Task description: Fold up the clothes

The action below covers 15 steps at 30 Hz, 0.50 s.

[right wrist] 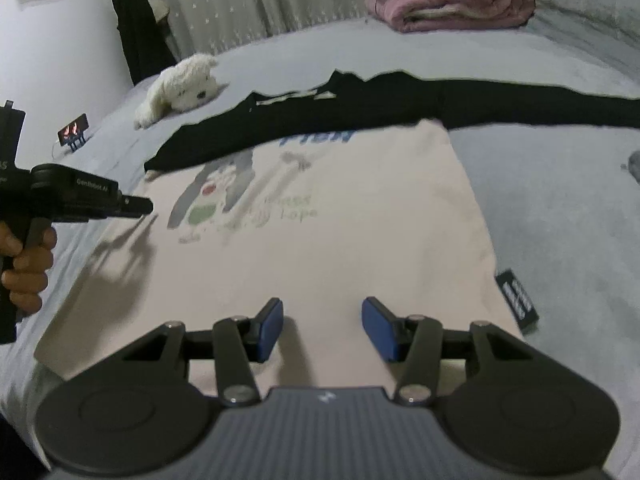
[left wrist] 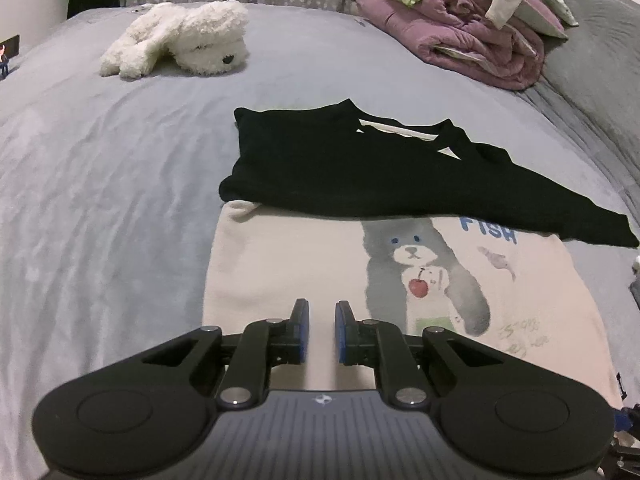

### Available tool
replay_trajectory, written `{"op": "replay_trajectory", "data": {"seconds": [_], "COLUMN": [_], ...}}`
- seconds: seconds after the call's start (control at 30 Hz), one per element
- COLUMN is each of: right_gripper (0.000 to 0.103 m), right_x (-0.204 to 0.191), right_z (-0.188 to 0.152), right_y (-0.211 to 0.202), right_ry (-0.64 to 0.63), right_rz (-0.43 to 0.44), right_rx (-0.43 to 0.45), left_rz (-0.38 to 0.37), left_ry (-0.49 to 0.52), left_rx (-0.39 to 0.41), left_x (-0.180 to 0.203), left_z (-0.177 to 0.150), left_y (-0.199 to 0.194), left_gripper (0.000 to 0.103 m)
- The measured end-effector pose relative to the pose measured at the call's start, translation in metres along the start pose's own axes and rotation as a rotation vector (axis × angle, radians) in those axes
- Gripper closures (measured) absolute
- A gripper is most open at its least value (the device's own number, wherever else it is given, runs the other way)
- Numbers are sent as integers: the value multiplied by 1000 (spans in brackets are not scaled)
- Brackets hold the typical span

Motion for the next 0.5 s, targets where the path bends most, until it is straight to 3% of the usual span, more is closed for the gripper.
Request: {"op": "replay_trajectory", "data": {"seconds": [0.13,0.33,0.5], "right_gripper": [56,51,38], "right_x": [-1,4,11], "right_z": [14,66,93], "right_y": [10,37,69], "right_ry": [-43,-86,-106], "right_rz": [-14,-40,-30], "right_rx": [13,42,72], "left_rz": [19,62,76], "left_ry": [-20,-105,-129], "left_rx": [0,-30,-25], "left_x": [6,4,7], "left_z": [-1,1,7], "left_y": [0,11,17], "left_gripper": [91,91,87]}}
Point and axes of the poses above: each gripper's, at about its wrist camera, not at the fingertips, and y roughly the way its jaws point, x to its right, z to its top, the point moved 5 cm from there along y, roughly the way its jaws point, and after that the axes turned 3 degrees about -z, right-handed, at the moved point
